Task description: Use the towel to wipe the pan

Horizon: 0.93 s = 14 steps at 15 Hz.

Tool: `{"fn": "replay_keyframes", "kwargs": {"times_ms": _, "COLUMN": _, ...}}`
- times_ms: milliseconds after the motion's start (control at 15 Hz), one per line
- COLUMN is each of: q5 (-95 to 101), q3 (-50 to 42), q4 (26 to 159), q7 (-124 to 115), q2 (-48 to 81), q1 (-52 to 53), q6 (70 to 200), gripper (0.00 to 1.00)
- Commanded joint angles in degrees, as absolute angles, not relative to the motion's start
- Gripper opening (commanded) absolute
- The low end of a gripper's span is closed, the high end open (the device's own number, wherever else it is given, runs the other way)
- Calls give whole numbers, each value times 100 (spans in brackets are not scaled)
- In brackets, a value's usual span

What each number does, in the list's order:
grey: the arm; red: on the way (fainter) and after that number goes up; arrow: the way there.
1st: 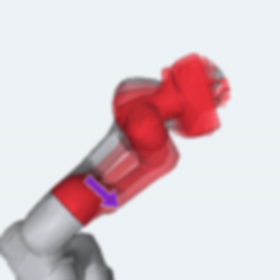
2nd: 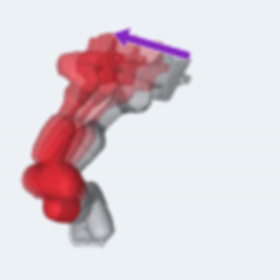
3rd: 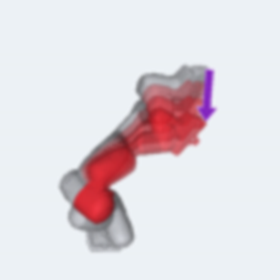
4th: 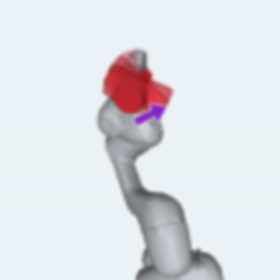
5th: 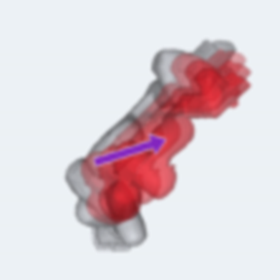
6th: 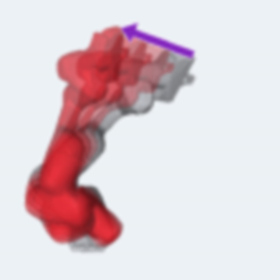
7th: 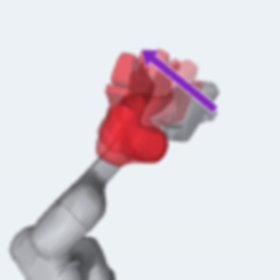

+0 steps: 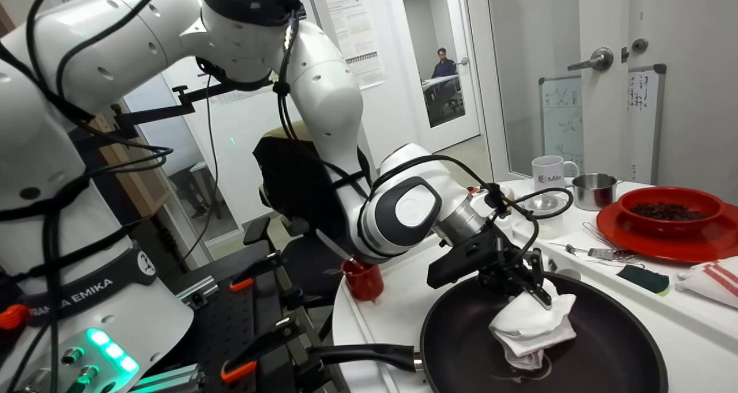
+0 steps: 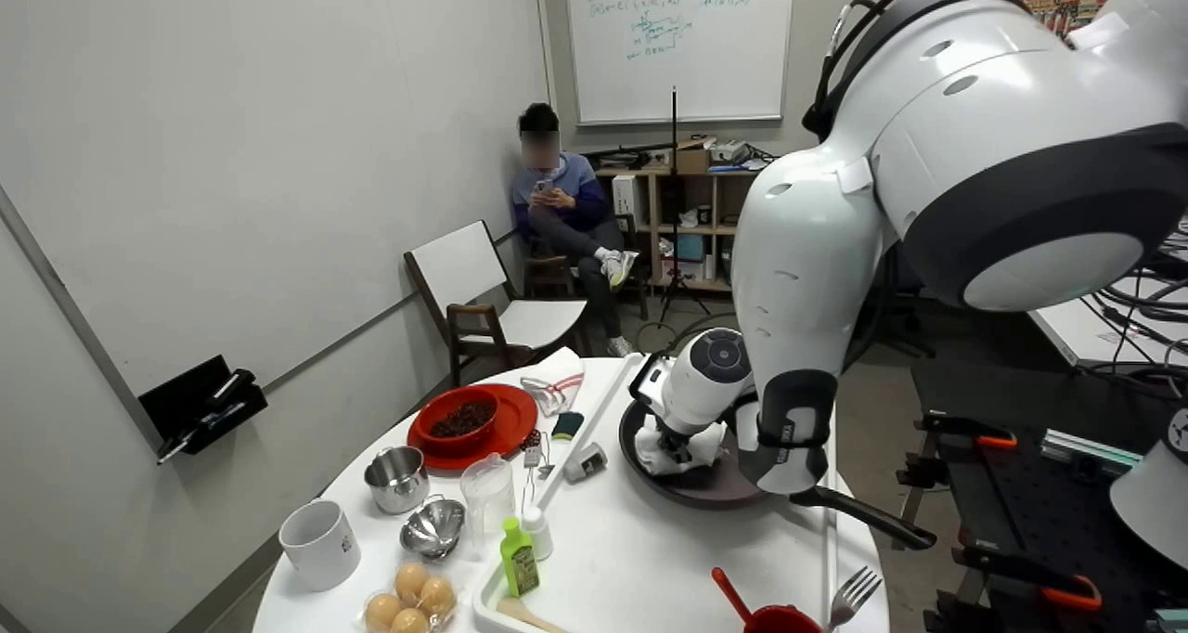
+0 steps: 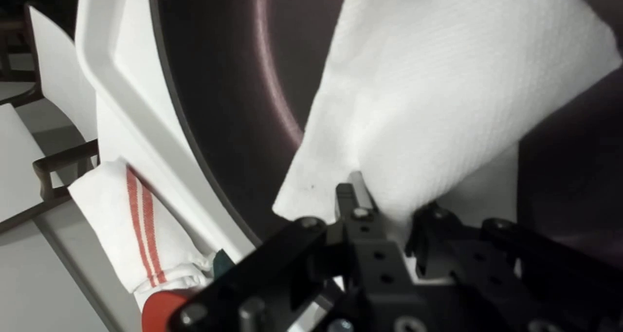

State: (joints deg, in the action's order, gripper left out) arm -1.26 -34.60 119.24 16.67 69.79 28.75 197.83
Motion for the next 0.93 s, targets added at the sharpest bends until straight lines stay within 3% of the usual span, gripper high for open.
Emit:
{"fn": "replay_keyframes", "kwargs": {"times_ms": 0, "q5": -28, "q3": -3440, "q4": 12321, "q7": 1668, "q2": 6294, "q1": 3044, "q6": 19778, "gripper": 8}}
{"fn": "replay_keyframes", "kwargs": {"times_ms": 867, "q5": -131, "q3": -3585, "q4": 13688, "q7": 1837, "q2": 4879, "q1": 4818, "q6": 19781, "gripper": 8}}
